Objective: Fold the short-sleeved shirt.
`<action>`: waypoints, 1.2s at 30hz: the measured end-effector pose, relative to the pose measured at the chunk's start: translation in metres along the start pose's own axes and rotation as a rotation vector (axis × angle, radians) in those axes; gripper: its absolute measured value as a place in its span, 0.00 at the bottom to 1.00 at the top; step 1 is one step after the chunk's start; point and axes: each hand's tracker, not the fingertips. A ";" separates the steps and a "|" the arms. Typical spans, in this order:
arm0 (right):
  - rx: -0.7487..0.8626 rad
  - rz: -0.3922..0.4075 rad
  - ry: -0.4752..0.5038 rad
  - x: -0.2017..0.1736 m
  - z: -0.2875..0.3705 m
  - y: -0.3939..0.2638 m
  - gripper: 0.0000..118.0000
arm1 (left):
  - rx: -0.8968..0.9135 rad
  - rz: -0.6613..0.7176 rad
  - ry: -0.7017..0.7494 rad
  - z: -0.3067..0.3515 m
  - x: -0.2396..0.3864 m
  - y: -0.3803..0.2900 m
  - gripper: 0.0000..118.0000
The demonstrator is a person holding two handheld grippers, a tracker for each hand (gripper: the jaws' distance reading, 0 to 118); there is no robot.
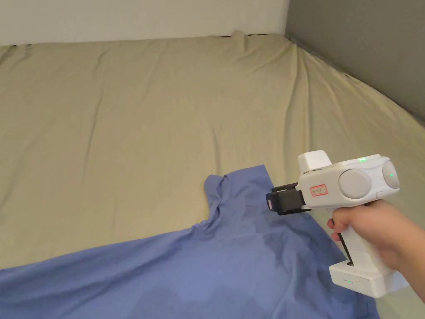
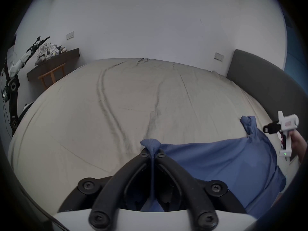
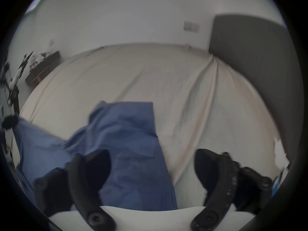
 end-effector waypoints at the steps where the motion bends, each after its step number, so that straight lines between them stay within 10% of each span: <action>1: -0.055 -0.008 0.019 -0.001 -0.009 -0.004 0.67 | -0.007 0.000 0.004 0.001 0.000 -0.002 0.01; 6: -0.022 -0.028 0.039 -0.008 0.012 -0.013 0.03 | -0.019 0.010 -0.003 0.013 -0.004 -0.007 0.01; 22: 0.215 0.087 0.100 -0.004 0.280 -0.146 0.03 | -0.037 0.028 -0.139 0.157 -0.046 -0.056 0.01; 36: -0.051 0.235 -0.044 -0.010 0.232 -0.288 0.03 | -0.331 -0.151 -0.066 0.149 -0.029 -0.174 0.01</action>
